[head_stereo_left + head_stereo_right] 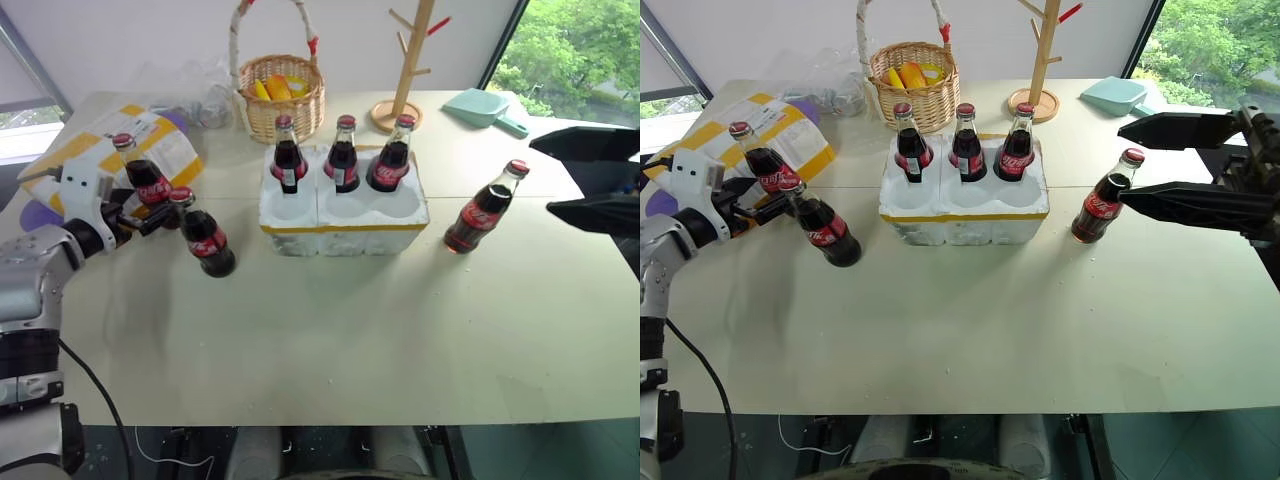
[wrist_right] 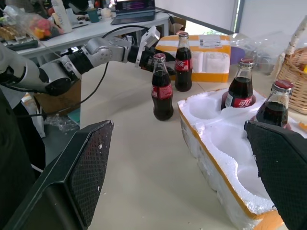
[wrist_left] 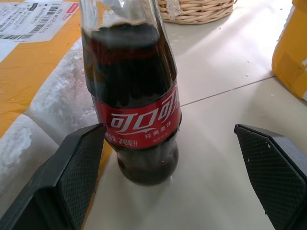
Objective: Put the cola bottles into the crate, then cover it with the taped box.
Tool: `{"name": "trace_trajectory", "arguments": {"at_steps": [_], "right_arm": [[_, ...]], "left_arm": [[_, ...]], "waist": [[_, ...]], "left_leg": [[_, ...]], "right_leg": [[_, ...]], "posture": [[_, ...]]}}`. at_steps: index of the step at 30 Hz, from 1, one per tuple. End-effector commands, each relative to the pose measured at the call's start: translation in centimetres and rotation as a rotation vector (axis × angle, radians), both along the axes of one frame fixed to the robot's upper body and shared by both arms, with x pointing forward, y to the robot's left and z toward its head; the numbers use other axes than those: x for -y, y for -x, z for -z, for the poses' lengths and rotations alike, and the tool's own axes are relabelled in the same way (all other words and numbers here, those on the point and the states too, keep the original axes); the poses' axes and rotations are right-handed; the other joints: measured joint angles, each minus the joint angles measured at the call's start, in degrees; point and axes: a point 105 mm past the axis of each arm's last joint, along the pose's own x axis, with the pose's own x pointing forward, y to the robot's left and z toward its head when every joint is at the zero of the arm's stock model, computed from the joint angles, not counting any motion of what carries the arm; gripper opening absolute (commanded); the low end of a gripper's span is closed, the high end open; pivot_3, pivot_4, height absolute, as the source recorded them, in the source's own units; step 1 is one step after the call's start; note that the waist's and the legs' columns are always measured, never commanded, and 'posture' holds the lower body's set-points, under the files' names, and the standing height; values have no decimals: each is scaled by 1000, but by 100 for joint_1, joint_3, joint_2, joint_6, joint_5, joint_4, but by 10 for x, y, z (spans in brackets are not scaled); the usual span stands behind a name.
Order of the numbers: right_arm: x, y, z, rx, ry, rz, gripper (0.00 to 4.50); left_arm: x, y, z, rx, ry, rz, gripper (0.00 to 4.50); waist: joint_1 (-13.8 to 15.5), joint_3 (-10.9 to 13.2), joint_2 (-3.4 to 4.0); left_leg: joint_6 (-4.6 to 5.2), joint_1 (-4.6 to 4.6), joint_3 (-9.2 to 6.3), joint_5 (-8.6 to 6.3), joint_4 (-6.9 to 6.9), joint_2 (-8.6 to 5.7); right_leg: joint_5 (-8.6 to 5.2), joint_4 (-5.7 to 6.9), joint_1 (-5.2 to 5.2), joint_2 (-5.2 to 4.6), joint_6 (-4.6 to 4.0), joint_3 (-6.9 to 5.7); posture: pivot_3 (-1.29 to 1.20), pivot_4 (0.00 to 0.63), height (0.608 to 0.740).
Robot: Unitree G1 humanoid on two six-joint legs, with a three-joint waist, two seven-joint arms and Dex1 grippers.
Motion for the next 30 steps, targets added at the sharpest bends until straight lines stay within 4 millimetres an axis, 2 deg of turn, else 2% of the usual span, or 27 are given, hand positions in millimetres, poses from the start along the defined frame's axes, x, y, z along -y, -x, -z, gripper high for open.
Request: {"name": "trace_trajectory", "arguments": {"at_steps": [1, 8, 19, 22, 24, 30], "right_arm": [[-1, 8, -9, 55, -15, -2, 4500], [0, 8, -8, 56, -25, 16, 4500], [2, 6, -7, 62, -30, 35, 4500], [3, 5, -6, 62, -31, 47, 4500], [4, 5, -5, 62, -32, 51, 4500], [5, 5, -2, 60, -43, 59, 4500]], "left_arm": [[1, -5, -13, 51, -14, -1, 4490], [4, -20, -16, 57, 10, -15, 4490], [6, -43, -3, 25, 18, -41, 4490], [7, -44, -3, 29, 26, -34, 3616], [6, -44, -4, 29, 22, -27, 2754], [-3, -40, -13, 35, 16, -29, 2754]], "waist": [[-1, -1, -4], [12, -1, -8], [13, -3, -16], [12, -2, -21], [11, -2, -22], [6, -4, -29]], "left_leg": [[0, 0, 0, 0, 0, 0], [-1, 1, -1, 2, 1, -2], [-1, 1, -1, 2, 5, -3], [-1, 1, -1, 2, 5, -3], [-1, 1, -1, 2, 5, -3], [-1, 1, -1, 3, 6, -3]], "right_leg": [[0, 1, 0, 0, 0, 0], [6, 2, 2, 2, 10, -1], [8, 3, 4, 4, 15, -1], [9, 3, 4, 4, 16, -1], [9, 3, 4, 4, 16, -1], [9, 3, 4, 4, 17, -1]], "posture": [[0, 150, 740], [0, 150, 740], [0, 150, 740], [0, 150, 740], [0, 150, 740], [0, 150, 740]]}}
